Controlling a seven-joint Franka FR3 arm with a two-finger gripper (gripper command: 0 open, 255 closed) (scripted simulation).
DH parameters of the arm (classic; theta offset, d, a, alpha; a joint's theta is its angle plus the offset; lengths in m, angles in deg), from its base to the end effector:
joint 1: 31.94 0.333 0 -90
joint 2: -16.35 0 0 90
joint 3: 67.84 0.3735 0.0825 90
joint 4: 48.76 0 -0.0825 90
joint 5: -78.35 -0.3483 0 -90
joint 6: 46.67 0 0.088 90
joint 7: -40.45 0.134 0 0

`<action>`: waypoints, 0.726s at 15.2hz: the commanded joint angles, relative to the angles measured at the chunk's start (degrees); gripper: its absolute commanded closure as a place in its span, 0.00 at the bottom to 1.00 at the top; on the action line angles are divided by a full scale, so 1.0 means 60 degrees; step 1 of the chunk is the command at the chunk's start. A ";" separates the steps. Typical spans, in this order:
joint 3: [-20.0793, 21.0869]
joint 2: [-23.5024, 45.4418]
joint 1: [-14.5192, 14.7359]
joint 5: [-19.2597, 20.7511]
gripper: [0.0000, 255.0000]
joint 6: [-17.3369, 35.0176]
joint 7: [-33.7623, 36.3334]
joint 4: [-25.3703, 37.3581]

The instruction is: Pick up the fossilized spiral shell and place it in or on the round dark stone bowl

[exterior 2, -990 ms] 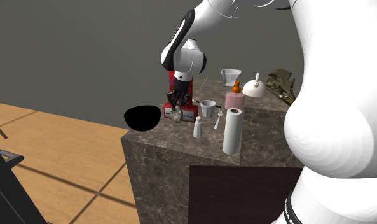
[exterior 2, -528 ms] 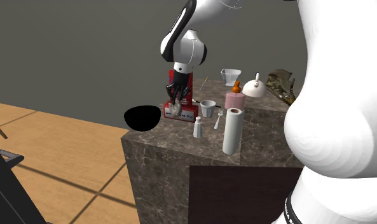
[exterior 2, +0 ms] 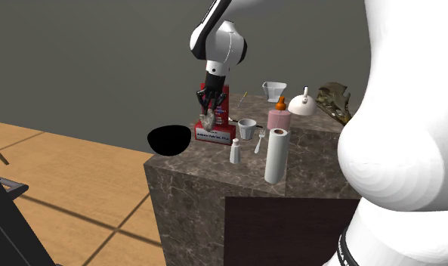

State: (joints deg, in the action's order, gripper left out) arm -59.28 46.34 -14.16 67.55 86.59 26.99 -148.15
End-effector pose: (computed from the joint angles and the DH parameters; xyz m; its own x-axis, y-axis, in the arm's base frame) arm 0.6096 0.2946 0.3346 0.8547 0.5089 0.1026 0.5189 -0.8312 -0.1997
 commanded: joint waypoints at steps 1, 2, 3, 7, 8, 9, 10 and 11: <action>-0.0004 -0.0108 -0.0005 0.0013 1.00 -0.0200 0.0037 0.0092; -0.0005 -0.0181 -0.0007 0.0017 1.00 -0.0295 0.0056 0.0115; -0.0005 -0.0248 -0.0010 0.0021 1.00 -0.0393 0.0075 0.0148; 0.0009 -0.0223 0.0139 0.0102 1.00 -0.0718 0.0333 0.0539; 0.0022 -0.0042 0.0293 0.0174 1.00 -0.0837 0.0545 0.0875; 0.0033 0.0149 0.0447 0.0246 1.00 -0.0965 0.0754 0.1229; 0.0042 0.0351 0.0602 0.0319 1.00 -0.1102 0.0959 0.1603; 0.0048 0.0565 0.0758 0.0391 1.00 -0.1250 0.1161 0.1998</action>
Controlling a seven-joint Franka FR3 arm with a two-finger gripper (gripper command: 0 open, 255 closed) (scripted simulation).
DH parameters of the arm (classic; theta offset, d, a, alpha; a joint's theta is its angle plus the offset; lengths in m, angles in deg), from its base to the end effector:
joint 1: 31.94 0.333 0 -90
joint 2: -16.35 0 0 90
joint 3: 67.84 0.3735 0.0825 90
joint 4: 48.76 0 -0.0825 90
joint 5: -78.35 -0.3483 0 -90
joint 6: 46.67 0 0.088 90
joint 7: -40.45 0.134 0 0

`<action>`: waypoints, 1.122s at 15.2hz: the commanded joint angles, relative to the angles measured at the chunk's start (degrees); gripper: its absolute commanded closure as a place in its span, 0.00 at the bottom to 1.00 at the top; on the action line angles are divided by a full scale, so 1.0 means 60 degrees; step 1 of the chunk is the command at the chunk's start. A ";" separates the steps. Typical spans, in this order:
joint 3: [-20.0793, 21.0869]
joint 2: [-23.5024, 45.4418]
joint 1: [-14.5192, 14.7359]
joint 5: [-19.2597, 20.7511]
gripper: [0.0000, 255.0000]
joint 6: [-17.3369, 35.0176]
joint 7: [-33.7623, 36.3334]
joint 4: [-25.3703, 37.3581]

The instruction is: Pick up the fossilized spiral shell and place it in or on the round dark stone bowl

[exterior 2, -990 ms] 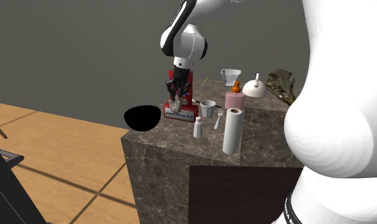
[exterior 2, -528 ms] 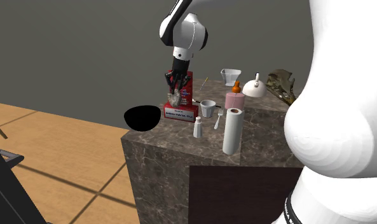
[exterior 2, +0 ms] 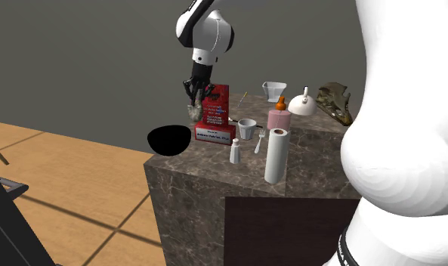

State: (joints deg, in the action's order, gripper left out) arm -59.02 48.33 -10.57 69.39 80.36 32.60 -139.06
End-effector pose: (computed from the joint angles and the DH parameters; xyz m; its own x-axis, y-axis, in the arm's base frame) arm 0.6150 0.3454 0.3685 0.8543 0.5096 0.1022 0.5195 -0.8308 -0.1998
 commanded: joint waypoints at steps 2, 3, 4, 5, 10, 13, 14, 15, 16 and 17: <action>0.0008 0.0701 0.0476 0.0225 1.00 -0.0543 0.0618 0.1346; 0.0008 0.0958 0.0635 0.0296 1.00 -0.0730 0.0809 0.1821; 0.0006 0.1234 0.0796 0.0366 1.00 -0.0935 0.0996 0.2331; 0.0001 0.1532 0.0959 0.0435 1.00 -0.1158 0.1179 0.2883; -0.0053 0.3577 0.1817 0.0771 1.00 -0.2764 0.2028 0.6668; -0.0058 0.3626 0.1806 0.0758 1.00 -0.2420 0.1979 0.6369; -0.0059 0.3650 0.1803 0.0756 1.00 -0.2312 0.1964 0.6283; -0.0059 0.3676 0.1800 0.0754 1.00 -0.2205 0.1949 0.6201; -0.0060 0.3712 0.1798 0.0752 1.00 -0.2106 0.1934 0.6137; -0.0061 0.3742 0.1795 0.0750 1.00 -0.2001 0.1919 0.6060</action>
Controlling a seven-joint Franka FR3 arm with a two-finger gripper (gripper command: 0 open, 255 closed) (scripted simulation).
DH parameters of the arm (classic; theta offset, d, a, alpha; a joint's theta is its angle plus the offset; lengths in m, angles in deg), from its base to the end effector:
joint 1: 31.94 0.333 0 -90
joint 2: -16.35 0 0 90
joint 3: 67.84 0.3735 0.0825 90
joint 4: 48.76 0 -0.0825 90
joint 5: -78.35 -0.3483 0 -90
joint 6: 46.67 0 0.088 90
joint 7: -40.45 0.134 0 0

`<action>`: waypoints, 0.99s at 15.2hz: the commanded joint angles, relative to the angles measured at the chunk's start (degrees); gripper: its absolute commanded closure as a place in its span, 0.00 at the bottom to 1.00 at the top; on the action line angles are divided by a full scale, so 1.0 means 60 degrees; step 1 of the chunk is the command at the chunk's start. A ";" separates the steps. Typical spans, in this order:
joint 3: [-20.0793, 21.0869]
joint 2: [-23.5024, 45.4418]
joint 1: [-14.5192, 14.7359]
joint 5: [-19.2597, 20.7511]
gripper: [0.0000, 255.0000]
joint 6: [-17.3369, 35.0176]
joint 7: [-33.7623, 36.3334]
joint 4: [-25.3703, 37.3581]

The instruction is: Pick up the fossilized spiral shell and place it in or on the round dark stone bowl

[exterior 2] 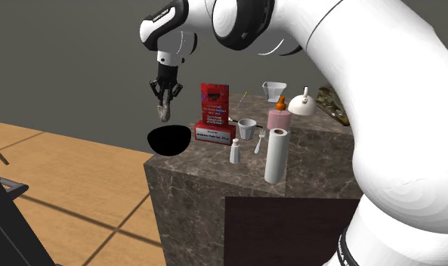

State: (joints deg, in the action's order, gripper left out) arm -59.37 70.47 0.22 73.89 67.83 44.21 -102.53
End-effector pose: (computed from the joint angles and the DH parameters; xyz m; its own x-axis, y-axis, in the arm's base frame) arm 0.6426 0.4943 0.3388 0.8548 0.5090 0.1015 0.5187 -0.8313 -0.1997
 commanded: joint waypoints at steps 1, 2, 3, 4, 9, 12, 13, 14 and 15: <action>-0.0002 0.0088 -0.0005 -0.0003 1.00 0.0187 -0.0031 -0.0093; -0.0003 0.0129 -0.0006 -0.0004 1.00 0.0283 -0.0045 -0.0149; -0.0004 0.0170 -0.0007 -0.0005 1.00 0.0378 -0.0060 -0.0205; -0.0005 0.0222 -0.0007 -0.0006 1.00 0.0466 -0.0073 -0.0242; -0.0010 0.0483 -0.0007 -0.0010 1.00 0.0902 -0.0142 -0.0423; -0.0014 0.0700 -0.0002 -0.0010 1.00 0.1160 -0.0185 -0.0468; -0.0014 0.0698 -0.0002 -0.0010 1.00 0.1162 -0.0185 -0.0472; -0.0015 0.0699 -0.0002 -0.0010 1.00 0.1161 -0.0185 -0.0470; -0.0015 0.0700 -0.0002 -0.0011 1.00 0.1160 -0.0185 -0.0469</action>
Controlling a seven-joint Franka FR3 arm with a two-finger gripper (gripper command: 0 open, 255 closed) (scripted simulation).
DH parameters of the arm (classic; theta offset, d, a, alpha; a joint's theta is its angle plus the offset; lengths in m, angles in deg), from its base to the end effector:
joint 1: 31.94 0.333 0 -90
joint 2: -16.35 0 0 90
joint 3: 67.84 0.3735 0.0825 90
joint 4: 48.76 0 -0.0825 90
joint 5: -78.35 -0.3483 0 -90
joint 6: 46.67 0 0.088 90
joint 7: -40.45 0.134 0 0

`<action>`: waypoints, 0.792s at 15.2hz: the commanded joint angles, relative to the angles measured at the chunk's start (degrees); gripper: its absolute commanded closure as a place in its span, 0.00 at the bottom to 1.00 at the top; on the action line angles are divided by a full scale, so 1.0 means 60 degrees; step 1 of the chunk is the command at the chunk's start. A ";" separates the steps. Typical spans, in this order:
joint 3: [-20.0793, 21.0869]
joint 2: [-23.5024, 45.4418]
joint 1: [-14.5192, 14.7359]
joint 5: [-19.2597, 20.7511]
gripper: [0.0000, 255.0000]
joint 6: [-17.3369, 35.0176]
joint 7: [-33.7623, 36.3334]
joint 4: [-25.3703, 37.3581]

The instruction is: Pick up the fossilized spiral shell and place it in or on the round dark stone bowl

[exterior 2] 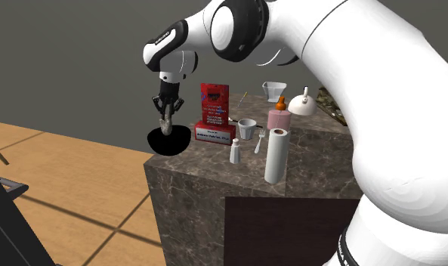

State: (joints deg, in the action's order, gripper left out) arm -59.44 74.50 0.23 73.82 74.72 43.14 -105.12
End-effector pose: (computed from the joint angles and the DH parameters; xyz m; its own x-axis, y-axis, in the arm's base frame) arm 0.6470 0.4970 0.2734 0.8545 0.5081 0.1078 0.5192 -0.8308 -0.2004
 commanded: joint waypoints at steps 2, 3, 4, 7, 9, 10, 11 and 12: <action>-0.0004 0.0028 -0.0003 0.0001 1.00 0.0011 -0.0007 -0.0037; -0.0004 0.0028 -0.0003 0.0001 1.00 0.0011 -0.0007 -0.0037; -0.0004 0.0028 -0.0003 0.0001 1.00 0.0011 -0.0007 -0.0037; -0.0003 -0.0014 -0.0023 -0.0004 0.00 0.0029 -0.0024 -0.0100; -0.0002 -0.0014 -0.0023 -0.0004 0.00 0.0032 -0.0024 -0.0105; -0.0004 0.0028 -0.0003 0.0001 0.00 0.0011 -0.0007 -0.0037; 0.0003 -0.0218 -0.0049 -0.0010 0.00 -0.0114 -0.0014 -0.0163; 0.0010 -0.0450 -0.0094 -0.0021 0.00 -0.0251 -0.0021 -0.0262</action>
State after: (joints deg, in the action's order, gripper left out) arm -59.41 73.02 -0.14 73.75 73.79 43.02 -106.01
